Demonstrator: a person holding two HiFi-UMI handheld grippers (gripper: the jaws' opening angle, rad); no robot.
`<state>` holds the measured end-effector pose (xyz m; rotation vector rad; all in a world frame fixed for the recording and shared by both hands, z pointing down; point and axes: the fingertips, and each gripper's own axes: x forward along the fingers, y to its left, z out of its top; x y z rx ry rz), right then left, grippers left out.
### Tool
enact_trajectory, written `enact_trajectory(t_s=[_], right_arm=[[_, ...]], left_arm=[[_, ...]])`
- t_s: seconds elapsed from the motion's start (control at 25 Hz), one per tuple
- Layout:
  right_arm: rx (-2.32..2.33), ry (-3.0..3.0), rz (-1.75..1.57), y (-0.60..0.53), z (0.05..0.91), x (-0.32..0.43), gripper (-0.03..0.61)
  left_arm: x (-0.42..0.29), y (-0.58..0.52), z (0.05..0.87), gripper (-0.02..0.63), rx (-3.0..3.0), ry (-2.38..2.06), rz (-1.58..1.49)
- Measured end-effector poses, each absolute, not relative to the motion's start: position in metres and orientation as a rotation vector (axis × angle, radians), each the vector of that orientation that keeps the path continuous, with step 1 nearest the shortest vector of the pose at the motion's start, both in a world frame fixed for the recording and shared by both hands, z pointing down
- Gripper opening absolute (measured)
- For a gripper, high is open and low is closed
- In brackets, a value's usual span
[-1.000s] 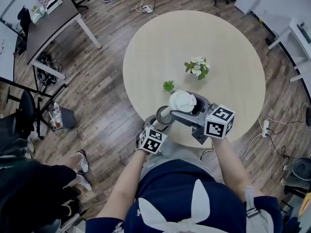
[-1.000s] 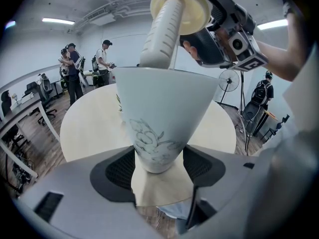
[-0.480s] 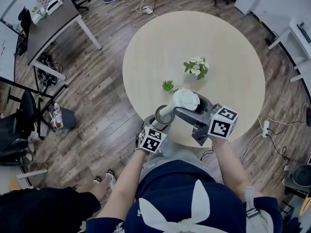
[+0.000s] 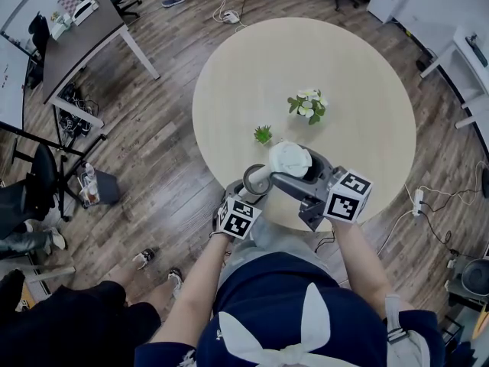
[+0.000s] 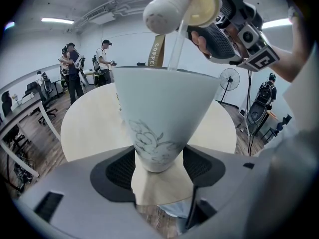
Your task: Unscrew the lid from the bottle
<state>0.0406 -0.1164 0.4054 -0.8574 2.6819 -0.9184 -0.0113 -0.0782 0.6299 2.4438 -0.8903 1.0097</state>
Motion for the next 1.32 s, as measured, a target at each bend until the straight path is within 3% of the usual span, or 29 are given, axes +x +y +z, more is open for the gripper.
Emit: enact_trajectory(t_s=[1.32], right_arm=[[-0.857,2.681,-0.899,-0.115,0.395,0.034,0.453]], left_arm=[[-0.012,-0.081,0.63,0.308,2.452,-0.87,1.02]])
